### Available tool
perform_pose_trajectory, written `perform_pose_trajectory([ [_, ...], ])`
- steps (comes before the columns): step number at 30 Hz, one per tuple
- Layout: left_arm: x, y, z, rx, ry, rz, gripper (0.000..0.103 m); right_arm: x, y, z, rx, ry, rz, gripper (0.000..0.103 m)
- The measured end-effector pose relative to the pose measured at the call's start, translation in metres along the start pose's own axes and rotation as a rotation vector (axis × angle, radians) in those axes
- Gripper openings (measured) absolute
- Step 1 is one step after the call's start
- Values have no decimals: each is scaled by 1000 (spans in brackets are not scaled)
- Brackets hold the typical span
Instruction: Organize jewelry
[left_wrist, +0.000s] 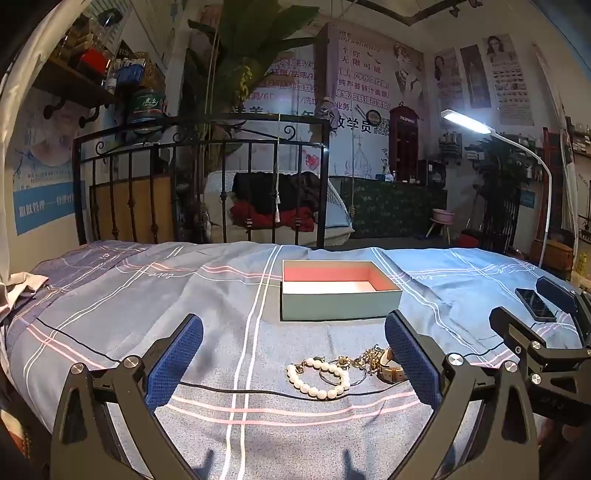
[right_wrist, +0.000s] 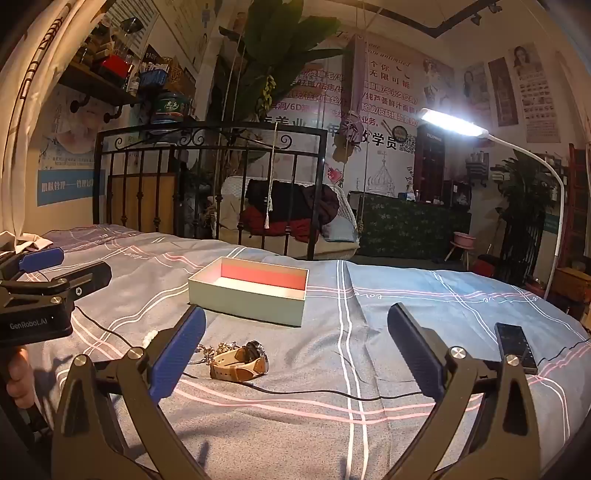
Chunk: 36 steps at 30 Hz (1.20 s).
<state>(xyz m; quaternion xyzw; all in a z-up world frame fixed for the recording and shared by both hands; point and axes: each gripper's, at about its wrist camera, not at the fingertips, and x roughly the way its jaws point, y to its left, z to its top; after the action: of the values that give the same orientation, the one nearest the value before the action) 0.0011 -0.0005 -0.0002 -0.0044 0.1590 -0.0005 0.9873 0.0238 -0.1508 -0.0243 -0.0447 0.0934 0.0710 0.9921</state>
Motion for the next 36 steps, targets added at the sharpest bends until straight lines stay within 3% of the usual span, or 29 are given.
perform_pose_trajectory([
  [36,3,-2,-8,3,-2,-3,96,-3,-4,0,15,0,-7,97],
])
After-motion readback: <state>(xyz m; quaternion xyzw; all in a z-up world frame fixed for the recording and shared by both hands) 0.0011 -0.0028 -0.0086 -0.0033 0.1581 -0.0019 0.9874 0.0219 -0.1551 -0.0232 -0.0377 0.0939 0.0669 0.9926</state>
